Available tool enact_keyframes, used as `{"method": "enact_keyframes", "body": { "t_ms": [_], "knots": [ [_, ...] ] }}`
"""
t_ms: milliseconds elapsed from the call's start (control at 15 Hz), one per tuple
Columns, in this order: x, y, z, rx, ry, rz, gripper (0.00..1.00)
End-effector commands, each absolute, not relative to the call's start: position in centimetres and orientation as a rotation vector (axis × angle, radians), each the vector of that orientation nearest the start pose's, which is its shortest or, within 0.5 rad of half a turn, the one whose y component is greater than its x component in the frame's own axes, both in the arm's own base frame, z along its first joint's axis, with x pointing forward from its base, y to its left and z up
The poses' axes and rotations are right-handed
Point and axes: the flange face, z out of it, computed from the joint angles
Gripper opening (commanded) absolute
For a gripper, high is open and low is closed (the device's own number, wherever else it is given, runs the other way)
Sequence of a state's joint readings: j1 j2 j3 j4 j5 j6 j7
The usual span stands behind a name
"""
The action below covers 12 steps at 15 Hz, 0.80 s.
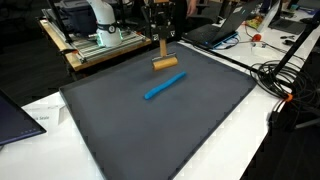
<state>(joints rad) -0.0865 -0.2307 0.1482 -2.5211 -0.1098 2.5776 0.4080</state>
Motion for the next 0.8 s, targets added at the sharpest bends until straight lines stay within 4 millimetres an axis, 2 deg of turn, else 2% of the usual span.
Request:
{"method": "enact_keyframes", "body": {
  "t_ms": [0, 333, 733],
  "knots": [
    [46.5, 5.7, 40.6, -3.125, 0.521, -0.513, 0.22],
    [46.5, 9.7, 41.6, -3.138, 0.63, -0.544, 0.22],
    [46.8, 15.9, 43.0, -3.183, 0.592, -0.619, 0.22]
  ]
}}
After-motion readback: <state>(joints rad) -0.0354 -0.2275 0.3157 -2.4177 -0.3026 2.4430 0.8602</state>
